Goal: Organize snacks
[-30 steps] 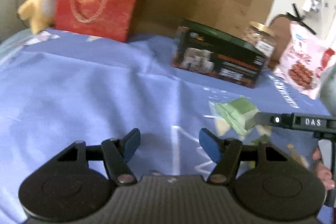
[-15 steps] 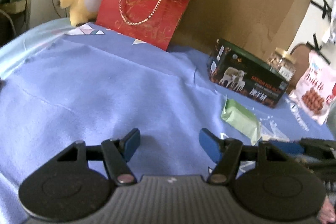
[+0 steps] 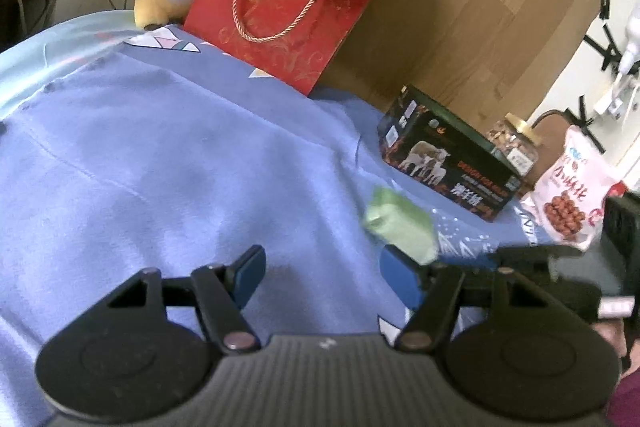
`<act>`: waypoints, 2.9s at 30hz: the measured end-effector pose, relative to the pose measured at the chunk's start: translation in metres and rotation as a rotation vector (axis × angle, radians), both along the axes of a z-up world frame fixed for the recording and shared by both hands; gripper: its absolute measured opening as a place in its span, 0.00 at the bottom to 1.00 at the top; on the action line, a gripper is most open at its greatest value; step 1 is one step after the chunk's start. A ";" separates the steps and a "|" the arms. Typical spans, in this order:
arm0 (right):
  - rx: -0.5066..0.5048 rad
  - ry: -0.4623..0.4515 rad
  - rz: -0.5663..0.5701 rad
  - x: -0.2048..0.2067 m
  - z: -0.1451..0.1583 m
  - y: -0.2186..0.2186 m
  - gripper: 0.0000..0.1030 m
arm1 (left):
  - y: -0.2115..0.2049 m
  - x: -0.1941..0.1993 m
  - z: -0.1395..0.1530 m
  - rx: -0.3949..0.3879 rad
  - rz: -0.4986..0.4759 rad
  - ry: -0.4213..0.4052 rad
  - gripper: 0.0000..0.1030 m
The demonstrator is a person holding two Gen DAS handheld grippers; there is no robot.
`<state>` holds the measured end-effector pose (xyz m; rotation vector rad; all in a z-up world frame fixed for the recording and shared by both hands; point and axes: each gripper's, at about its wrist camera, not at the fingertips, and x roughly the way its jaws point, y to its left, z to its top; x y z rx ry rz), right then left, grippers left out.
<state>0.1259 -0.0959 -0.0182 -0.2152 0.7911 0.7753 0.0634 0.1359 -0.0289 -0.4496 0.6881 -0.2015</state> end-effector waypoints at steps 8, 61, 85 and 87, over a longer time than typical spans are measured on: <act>0.065 -0.016 0.066 -0.062 0.002 -0.014 0.36 | 0.001 0.013 0.008 -0.006 -0.032 -0.020 0.72; 0.125 -0.393 -0.222 -0.027 0.036 -0.037 0.39 | -0.109 0.066 0.065 0.103 -0.299 -0.162 0.43; 0.406 0.117 -0.444 -0.026 -0.001 -0.174 0.48 | -0.104 0.042 0.012 -0.135 -0.421 0.033 0.50; 0.381 0.155 -0.436 -0.037 -0.011 -0.169 0.47 | -0.102 0.025 -0.002 -0.179 -0.421 0.081 0.50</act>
